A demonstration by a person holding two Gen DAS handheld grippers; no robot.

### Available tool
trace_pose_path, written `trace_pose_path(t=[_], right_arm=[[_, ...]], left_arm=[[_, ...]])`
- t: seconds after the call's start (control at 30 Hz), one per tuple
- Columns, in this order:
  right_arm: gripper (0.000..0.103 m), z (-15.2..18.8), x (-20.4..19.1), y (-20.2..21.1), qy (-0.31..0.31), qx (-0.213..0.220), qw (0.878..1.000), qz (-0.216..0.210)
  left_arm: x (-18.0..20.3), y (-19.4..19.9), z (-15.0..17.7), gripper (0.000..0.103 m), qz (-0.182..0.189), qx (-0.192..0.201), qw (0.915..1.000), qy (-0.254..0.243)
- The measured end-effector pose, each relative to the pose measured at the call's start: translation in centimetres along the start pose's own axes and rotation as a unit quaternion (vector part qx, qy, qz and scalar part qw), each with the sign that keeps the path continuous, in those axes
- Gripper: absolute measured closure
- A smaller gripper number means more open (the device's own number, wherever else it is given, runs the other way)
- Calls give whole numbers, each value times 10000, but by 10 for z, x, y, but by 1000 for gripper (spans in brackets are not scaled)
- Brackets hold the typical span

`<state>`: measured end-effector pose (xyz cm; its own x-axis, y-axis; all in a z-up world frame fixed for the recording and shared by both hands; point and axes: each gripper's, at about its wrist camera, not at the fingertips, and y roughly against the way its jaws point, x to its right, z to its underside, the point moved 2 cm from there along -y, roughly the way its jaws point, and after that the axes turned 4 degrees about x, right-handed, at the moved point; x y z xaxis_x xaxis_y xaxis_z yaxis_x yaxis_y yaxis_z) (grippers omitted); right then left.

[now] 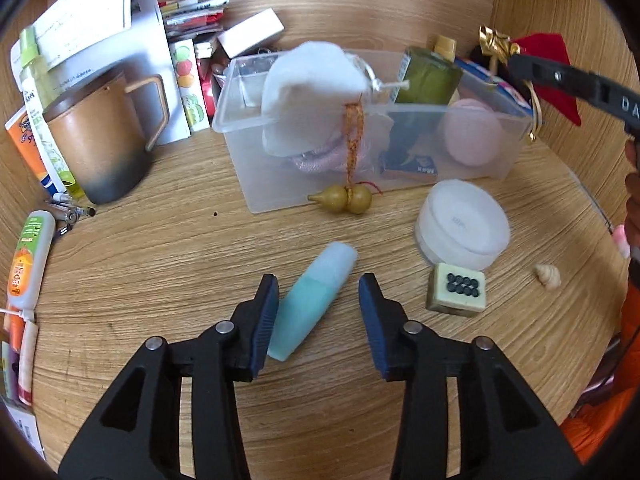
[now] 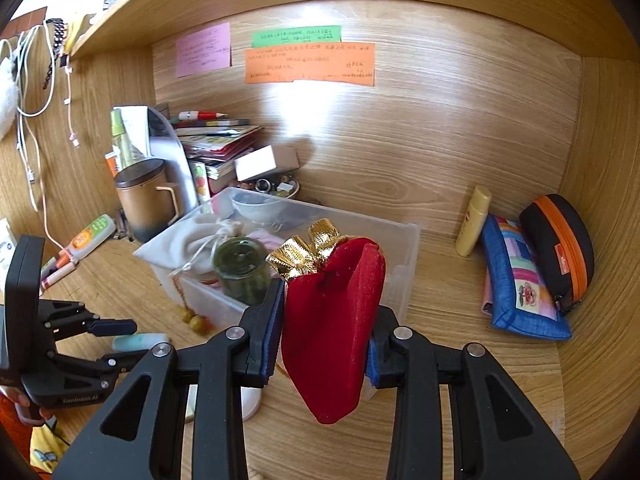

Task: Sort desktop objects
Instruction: 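Lift the red pouch and blue bottle and carry both over the clear bin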

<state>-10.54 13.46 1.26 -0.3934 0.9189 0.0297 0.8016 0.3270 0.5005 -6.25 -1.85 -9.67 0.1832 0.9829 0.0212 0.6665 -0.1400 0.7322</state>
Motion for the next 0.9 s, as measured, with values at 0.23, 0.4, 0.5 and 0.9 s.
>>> trace_pose_path(t=[0.23, 0.4, 0.5, 0.9], right_arm=[[73, -6, 3, -22, 47, -158, 9999, 34], [73, -8, 5, -43, 61, -343, 9994, 48], [73, -8, 6, -53, 54, -445, 9990, 37], [70, -3, 0, -75, 168, -725, 9972, -5]], left_arm=[[-1, -8, -3, 66, -43, 22, 10000, -56], [0, -11, -7, 79, 47, 32, 9999, -87], [-5, -10, -7, 79, 92, 76, 9999, 18], [-23, 33, -33, 79, 89, 783, 9962, 381]])
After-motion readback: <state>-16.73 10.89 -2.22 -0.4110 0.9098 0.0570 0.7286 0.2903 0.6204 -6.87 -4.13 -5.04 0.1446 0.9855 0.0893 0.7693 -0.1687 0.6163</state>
